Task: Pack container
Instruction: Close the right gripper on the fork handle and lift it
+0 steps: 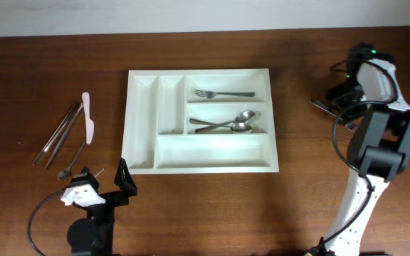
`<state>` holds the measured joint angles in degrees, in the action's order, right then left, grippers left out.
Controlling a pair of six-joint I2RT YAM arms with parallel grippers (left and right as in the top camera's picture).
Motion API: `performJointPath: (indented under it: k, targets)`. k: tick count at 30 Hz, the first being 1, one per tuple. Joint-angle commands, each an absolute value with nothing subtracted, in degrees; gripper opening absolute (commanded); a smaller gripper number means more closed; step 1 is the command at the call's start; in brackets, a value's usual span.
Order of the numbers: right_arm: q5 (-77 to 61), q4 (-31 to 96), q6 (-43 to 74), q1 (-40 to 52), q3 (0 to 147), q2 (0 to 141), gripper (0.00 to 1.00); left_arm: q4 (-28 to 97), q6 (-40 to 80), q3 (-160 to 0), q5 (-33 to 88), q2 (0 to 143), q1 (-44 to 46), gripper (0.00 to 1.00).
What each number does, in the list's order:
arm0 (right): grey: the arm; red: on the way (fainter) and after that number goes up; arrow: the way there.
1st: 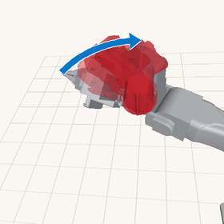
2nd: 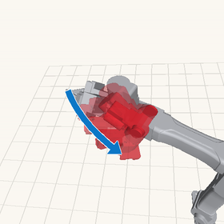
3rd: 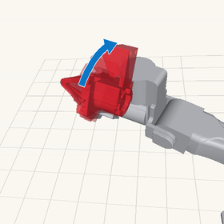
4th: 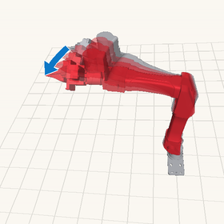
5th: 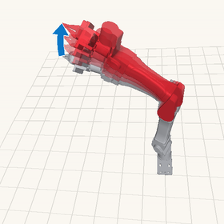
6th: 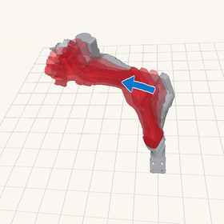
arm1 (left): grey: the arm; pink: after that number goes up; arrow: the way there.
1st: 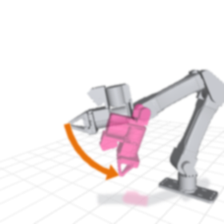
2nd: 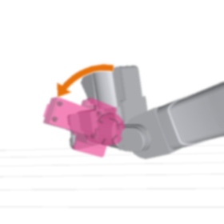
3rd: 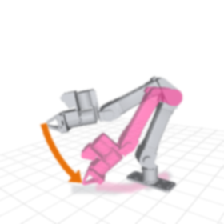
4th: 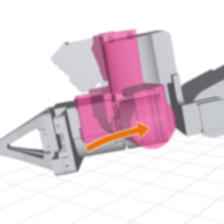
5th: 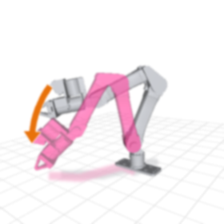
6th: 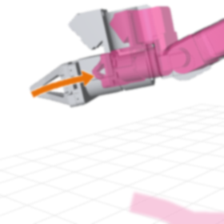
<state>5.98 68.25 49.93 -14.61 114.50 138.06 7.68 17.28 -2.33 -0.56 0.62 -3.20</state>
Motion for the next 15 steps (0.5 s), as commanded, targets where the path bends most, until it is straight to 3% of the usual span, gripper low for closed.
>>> performJointPath:
  k: [1, 15]
  targets:
    - [4.5, 67.8, 49.5, -11.9, 112.4, 139.3, 0.7, 7.6, 16.2, -1.9, 0.3, 0.3, -3.5, 0.99]
    - [6.1, 68.5, 49.5, -11.0, 109.4, 139.3, 0.74, 7.6, 16.2, -1.9, 0.3, 0.3, -3.5, 0.99]
